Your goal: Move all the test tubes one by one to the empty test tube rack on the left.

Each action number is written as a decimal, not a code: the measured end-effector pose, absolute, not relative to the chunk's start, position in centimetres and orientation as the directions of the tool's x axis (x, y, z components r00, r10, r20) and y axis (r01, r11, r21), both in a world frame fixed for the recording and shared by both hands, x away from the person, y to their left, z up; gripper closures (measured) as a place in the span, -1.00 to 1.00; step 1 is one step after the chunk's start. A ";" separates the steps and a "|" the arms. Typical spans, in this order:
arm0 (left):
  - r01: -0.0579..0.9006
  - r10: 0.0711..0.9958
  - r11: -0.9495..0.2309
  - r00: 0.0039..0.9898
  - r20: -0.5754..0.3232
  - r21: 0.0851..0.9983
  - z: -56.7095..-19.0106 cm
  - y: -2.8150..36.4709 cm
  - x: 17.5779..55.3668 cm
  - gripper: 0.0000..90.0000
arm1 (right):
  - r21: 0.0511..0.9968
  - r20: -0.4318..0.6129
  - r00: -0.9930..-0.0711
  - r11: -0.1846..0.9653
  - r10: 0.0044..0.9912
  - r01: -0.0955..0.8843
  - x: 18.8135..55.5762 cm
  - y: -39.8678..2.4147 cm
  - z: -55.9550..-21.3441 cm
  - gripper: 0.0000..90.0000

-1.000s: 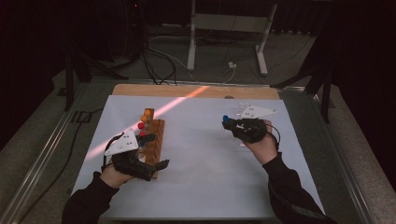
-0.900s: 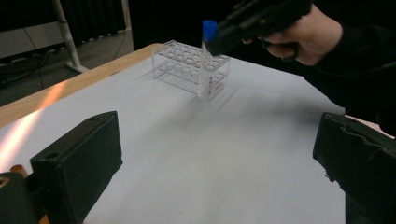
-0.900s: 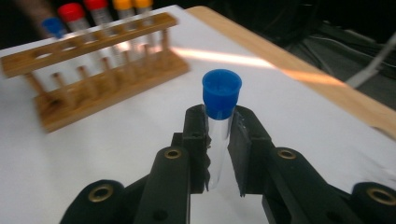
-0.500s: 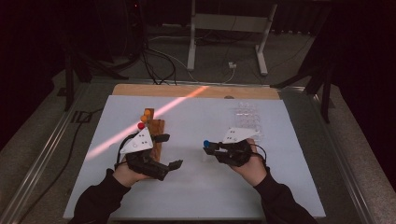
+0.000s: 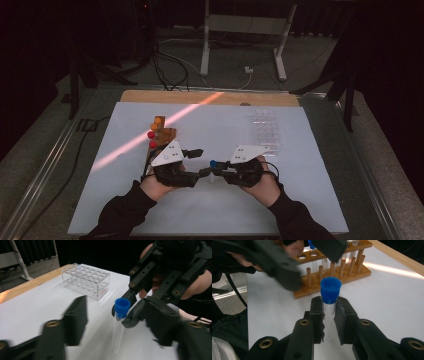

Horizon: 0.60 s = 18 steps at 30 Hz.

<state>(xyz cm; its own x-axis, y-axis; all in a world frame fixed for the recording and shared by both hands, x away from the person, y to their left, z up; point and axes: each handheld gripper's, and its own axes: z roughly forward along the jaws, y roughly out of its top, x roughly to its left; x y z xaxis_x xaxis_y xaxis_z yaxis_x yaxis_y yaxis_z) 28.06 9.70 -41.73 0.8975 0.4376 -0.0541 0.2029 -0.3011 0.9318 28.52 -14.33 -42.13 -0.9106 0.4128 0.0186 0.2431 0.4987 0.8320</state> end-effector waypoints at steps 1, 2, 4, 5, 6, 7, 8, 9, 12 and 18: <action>0.203 0.437 -0.304 0.898 -0.053 0.931 -41.7 9.6 28.1 -0.06 | 0.831 0.019 -0.911 0.500 0.411 0.243 28.5 -14.3 -42.1 0.71; 0.206 0.434 -0.298 0.899 -0.060 0.932 -41.8 9.5 28.2 0.01 | 0.831 0.018 -0.912 0.501 0.411 0.242 28.5 -14.2 -42.1 0.71; 0.199 0.431 -0.305 0.901 -0.051 0.931 -41.7 9.2 28.2 0.15 | 0.832 0.018 -0.912 0.500 0.411 0.241 28.4 -14.2 -42.1 0.71; 0.198 0.427 -0.307 0.903 -0.051 0.931 -41.7 9.1 28.3 0.20 | 0.833 0.016 -0.912 0.499 0.410 0.239 28.5 -14.2 -42.1 0.71; 0.198 0.429 -0.308 0.902 -0.050 0.931 -41.7 8.9 28.3 0.25 | 0.833 0.015 -0.912 0.500 0.410 0.238 28.5 -14.3 -42.1 0.71; 0.195 0.422 -0.311 0.906 -0.049 0.930 -41.6 8.8 28.3 0.31 | 0.834 0.015 -0.912 0.498 0.410 0.238 28.5 -14.3 -42.0 0.71; 0.192 0.417 -0.313 0.908 -0.047 0.930 -41.6 8.7 28.3 0.35 | 0.834 0.014 -0.912 0.498 0.410 0.237 28.5 -14.3 -42.0 0.71; 0.190 0.420 -0.320 0.907 -0.040 0.928 -41.6 8.5 28.3 0.38 | 0.835 0.014 -0.912 0.498 0.410 0.237 28.5 -14.3 -42.0 0.71; 0.185 0.417 -0.331 0.908 -0.033 0.925 -41.7 8.2 28.3 0.50 | 0.836 0.012 -0.910 0.496 0.413 0.236 28.5 -14.3 -42.0 0.71; 0.177 0.404 -0.348 0.914 -0.023 0.921 -41.5 8.1 28.3 0.69 | 0.837 0.006 -0.908 0.495 0.420 0.234 28.4 -14.4 -42.0 0.71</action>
<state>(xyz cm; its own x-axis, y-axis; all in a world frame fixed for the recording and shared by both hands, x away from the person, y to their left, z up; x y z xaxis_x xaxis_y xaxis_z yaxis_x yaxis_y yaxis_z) 28.31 8.13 -41.52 0.9143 0.4043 -0.0231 0.1770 -0.3476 0.9208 28.45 -14.36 -41.95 -0.9077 0.4196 0.0058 0.2343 0.4951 0.8367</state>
